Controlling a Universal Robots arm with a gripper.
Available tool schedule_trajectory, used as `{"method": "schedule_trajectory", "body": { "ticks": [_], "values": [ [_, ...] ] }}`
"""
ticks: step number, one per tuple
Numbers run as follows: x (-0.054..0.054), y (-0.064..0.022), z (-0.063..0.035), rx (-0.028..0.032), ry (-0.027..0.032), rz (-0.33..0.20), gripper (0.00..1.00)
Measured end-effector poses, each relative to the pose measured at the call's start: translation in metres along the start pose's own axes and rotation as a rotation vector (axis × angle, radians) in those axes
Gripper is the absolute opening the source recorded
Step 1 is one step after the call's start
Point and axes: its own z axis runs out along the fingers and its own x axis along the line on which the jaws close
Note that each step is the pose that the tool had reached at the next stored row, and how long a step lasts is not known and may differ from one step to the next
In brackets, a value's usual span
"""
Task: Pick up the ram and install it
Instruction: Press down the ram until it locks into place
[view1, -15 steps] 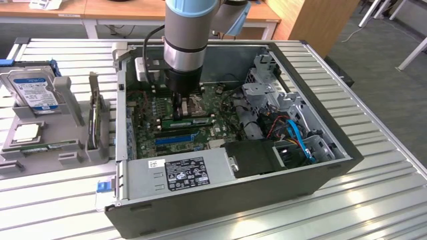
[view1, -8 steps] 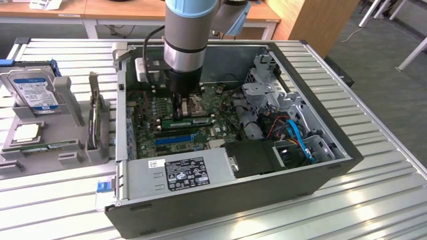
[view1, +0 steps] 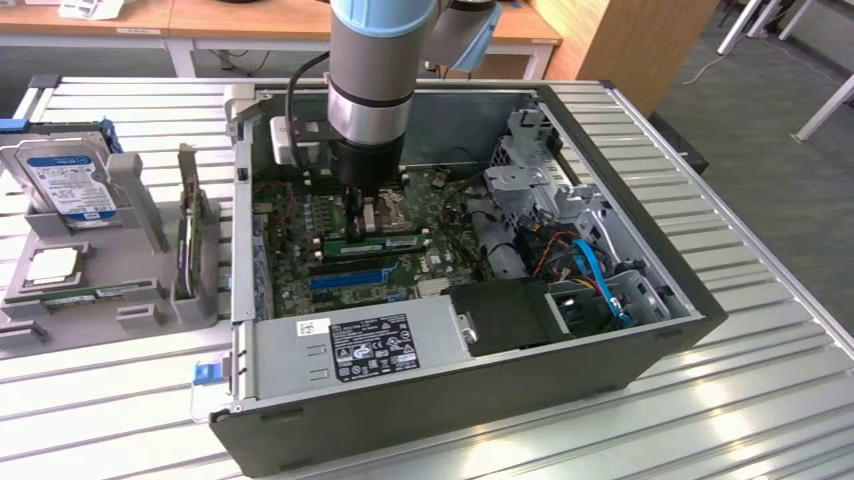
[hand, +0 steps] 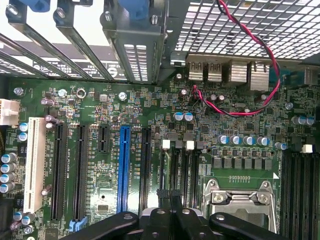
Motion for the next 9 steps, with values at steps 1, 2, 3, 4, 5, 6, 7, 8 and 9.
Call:
{"method": "schedule_trajectory", "body": {
  "ticks": [1,2,3,4,5,6,7,8,9],
  "values": [
    [0.0,0.0,0.0,0.0,0.0,0.0,0.1],
    [0.0,0.0,0.0,0.0,0.0,0.0,0.1],
    [0.0,0.0,0.0,0.0001,0.0,0.0,0.1],
    [0.0,0.0,0.0002,0.0001,-0.0001,0.0,0.1],
    [0.0001,0.0,0.0005,0.0001,-0.0002,0.0,0.1],
    [0.0002,0.0,0.0007,0.0001,-0.0002,0.0,0.1],
    [0.0003,0.0,0.001,0.0,-0.0001,0.0,0.1],
    [0.0003,0.0,0.0011,0.0,0.0,0.0,0.1],
    [0.0004,0.0,0.0011,0.0,0.0001,0.0,0.1]
  ]
}}
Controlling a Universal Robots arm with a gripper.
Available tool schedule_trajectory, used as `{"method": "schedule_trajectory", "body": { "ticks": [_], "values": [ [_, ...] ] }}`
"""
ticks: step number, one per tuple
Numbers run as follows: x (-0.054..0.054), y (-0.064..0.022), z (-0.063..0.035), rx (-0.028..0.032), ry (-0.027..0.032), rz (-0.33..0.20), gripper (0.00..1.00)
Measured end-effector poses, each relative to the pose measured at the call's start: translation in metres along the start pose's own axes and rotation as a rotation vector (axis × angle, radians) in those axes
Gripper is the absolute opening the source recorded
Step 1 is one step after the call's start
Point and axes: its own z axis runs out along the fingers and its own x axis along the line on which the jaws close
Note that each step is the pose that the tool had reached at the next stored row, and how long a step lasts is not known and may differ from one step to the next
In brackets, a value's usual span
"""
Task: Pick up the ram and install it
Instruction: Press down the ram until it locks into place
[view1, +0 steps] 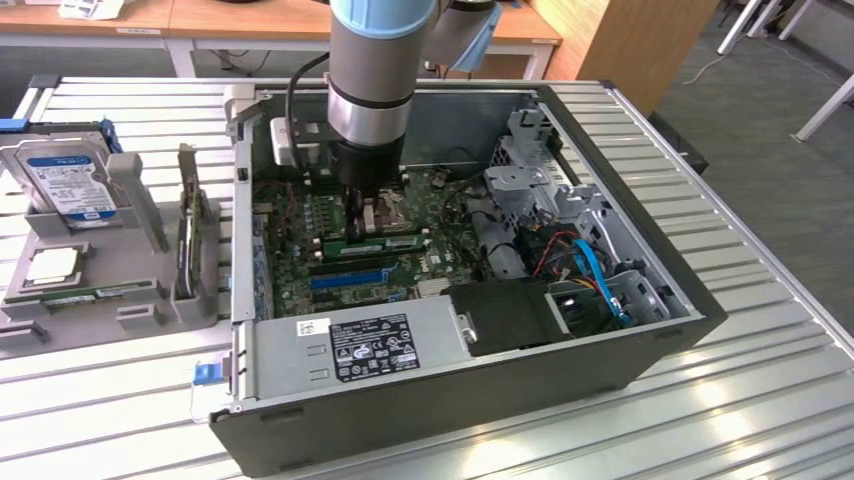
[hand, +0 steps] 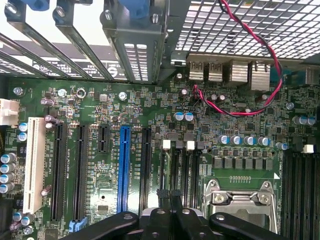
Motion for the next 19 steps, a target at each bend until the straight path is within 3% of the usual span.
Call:
{"method": "schedule_trajectory", "body": {
  "ticks": [19],
  "values": [
    [0.0004,0.0,0.0022,-0.0001,-0.0005,0.0,0.1]
  ]
}}
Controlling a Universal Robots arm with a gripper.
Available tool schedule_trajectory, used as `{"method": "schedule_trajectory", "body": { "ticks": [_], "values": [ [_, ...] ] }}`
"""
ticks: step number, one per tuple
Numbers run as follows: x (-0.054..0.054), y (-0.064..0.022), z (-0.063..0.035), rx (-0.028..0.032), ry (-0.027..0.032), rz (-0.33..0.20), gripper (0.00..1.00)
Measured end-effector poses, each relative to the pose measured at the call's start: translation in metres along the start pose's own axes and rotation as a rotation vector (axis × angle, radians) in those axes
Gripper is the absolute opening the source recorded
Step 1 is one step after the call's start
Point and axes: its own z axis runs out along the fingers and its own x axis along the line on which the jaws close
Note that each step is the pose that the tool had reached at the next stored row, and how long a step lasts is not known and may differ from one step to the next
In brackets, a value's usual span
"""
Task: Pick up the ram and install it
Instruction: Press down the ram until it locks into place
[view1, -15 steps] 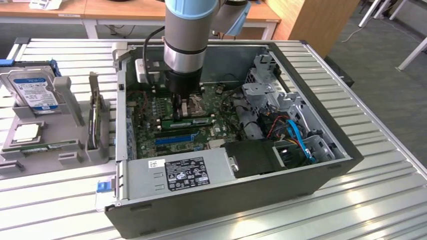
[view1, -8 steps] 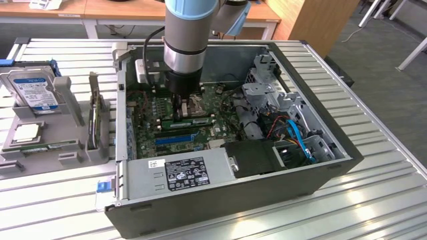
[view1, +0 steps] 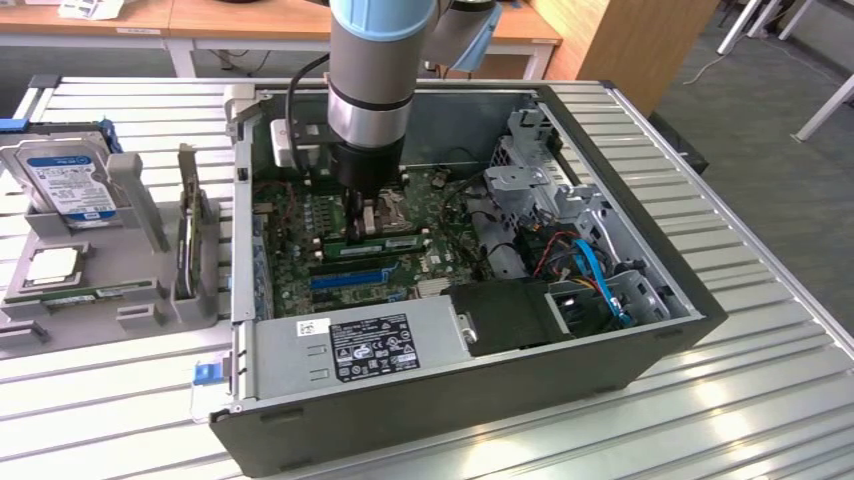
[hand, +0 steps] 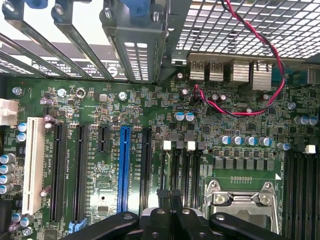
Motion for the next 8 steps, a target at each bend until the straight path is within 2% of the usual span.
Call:
{"method": "schedule_trajectory", "body": {
  "ticks": [8],
  "values": [
    [0.0001,0.0,0.0008,0.0002,-0.0006,0.0,0.1]
  ]
}}
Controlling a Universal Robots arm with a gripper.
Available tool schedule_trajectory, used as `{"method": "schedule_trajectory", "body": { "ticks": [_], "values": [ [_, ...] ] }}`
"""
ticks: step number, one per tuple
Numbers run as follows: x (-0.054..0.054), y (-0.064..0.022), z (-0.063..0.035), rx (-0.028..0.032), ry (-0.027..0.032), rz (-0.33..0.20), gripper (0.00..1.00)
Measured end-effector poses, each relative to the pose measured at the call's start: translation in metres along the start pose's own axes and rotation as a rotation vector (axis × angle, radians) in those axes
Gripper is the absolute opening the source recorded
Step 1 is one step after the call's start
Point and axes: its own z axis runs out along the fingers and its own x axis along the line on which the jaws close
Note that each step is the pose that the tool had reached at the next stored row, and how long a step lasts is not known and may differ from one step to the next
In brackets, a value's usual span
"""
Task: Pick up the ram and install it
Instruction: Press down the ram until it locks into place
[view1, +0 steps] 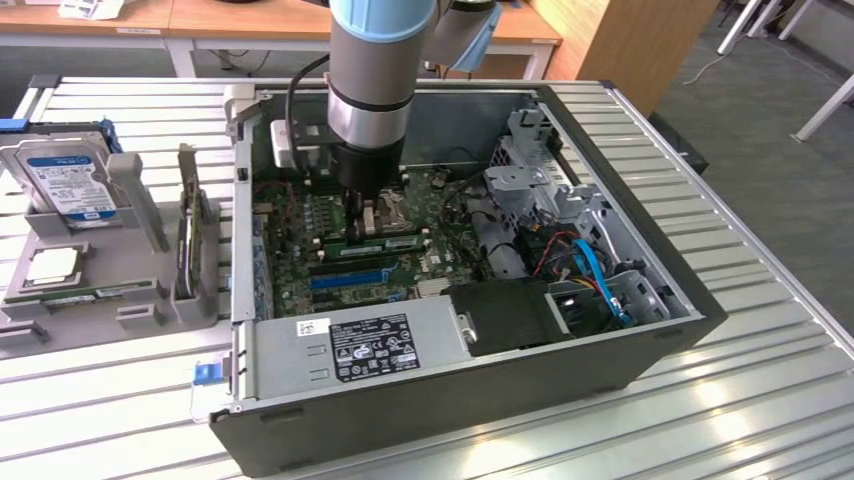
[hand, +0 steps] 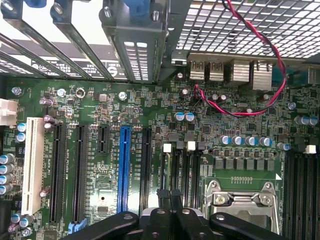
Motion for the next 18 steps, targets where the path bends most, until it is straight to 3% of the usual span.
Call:
{"method": "schedule_trajectory", "body": {
  "ticks": [18],
  "values": [
    [0.0,-0.0001,0.0002,0.0,0.0,0.0,0.1]
  ]
}}
